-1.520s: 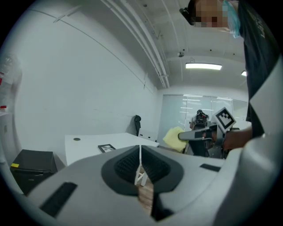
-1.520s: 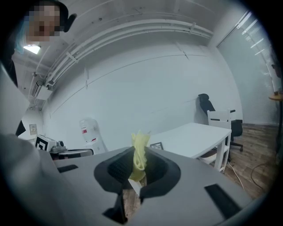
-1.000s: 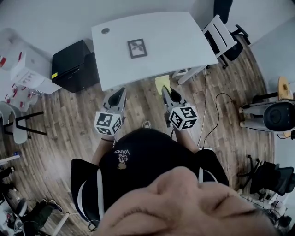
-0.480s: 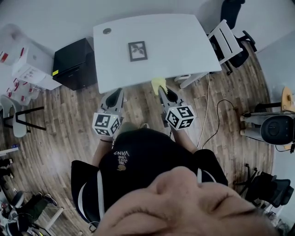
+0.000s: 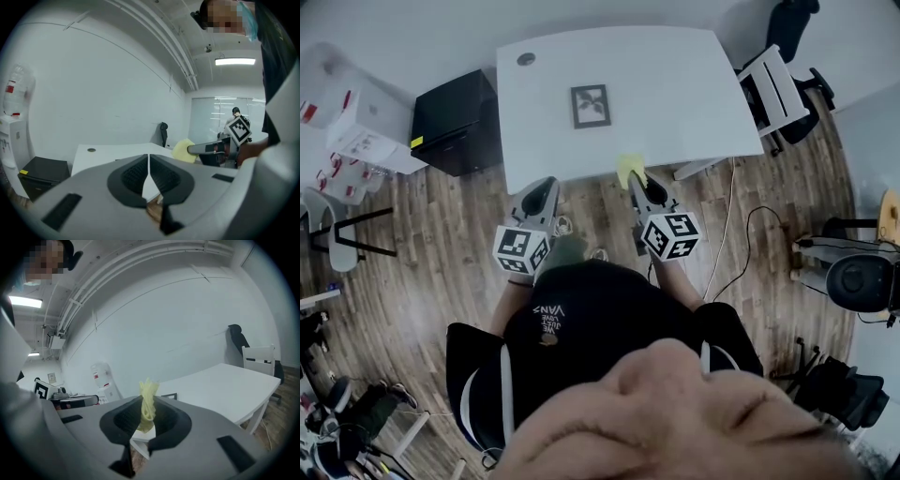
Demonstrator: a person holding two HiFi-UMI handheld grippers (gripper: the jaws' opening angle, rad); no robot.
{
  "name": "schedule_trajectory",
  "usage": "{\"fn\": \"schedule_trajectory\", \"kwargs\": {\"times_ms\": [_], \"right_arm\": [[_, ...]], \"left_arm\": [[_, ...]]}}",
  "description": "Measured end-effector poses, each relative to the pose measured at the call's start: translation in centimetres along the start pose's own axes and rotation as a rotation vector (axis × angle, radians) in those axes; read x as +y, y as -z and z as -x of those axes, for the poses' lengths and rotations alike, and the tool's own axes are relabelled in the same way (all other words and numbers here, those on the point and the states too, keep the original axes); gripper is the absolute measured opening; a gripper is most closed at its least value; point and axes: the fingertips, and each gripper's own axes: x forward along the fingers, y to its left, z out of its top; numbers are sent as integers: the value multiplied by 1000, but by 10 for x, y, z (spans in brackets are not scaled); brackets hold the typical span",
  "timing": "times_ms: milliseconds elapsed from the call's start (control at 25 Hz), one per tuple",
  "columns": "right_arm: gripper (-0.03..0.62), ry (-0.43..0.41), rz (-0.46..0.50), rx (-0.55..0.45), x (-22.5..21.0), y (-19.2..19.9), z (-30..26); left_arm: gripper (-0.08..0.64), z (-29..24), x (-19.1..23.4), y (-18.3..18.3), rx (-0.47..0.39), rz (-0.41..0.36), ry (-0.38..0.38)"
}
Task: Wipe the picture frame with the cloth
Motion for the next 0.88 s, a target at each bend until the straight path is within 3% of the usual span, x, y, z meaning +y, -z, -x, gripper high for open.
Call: {"fn": "schedule_trajectory", "kwargs": {"times_ms": [880], "right_arm": [[51,141,5,-70,-3,-58,-119]], "left_arm": [[21,-89,105,-53,-13,-23,171]]}}
